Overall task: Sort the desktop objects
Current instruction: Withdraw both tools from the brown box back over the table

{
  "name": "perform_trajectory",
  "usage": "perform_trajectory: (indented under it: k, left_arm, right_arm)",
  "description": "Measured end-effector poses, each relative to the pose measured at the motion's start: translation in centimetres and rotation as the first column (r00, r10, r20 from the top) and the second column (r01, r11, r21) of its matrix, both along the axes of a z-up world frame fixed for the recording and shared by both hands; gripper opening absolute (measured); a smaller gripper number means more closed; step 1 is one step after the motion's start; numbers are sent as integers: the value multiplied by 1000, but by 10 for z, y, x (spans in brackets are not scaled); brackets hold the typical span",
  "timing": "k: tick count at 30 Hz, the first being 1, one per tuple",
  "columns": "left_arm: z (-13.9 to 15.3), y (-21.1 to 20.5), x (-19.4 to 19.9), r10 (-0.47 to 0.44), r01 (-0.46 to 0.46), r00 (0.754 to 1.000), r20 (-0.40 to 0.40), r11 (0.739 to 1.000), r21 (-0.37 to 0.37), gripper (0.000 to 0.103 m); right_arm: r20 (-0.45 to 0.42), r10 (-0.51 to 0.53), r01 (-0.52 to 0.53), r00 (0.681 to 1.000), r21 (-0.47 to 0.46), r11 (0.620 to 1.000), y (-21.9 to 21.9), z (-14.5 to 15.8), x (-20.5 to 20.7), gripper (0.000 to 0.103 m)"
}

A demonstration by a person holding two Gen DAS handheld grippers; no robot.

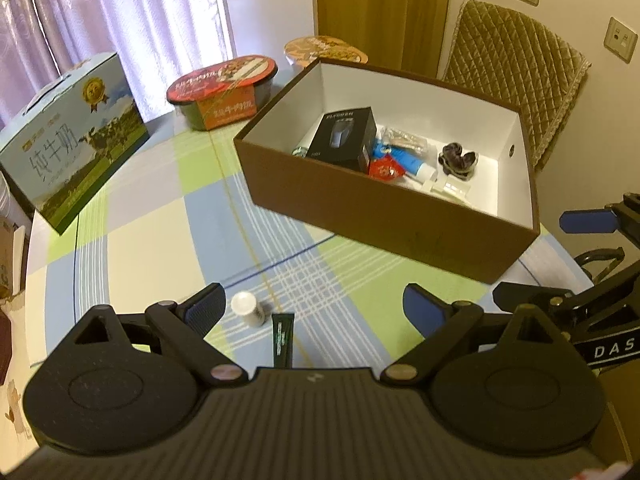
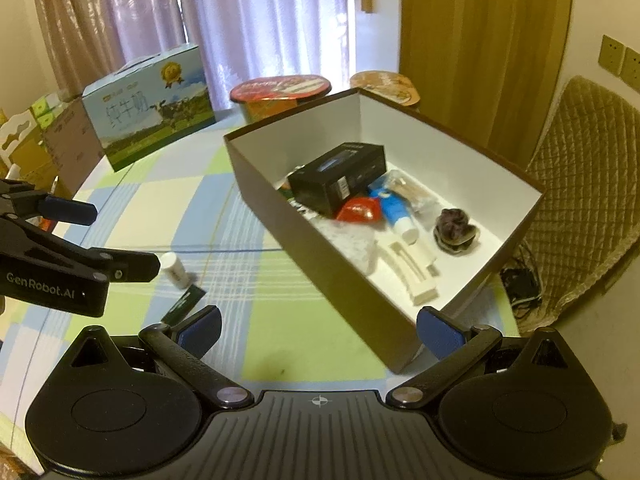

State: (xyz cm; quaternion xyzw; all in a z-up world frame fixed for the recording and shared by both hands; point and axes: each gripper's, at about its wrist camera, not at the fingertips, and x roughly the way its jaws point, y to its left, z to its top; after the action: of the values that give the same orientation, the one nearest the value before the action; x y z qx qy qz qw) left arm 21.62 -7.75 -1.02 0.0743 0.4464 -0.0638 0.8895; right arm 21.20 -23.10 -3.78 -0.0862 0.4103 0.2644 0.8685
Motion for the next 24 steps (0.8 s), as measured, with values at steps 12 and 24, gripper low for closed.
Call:
perform_trajectory:
  k: [12, 24]
  left_arm:
    - [-20, 24, -25, 63, -64, 996, -57, 998, -7, 94]
    - [-39, 52, -39, 149, -151, 983, -105, 988, -17, 94]
  right_arm:
    - [-54, 50, -51, 997, -26, 998, 20, -17, -12, 101]
    - [-95, 100, -105, 990, -46, 993, 42, -35, -13, 101]
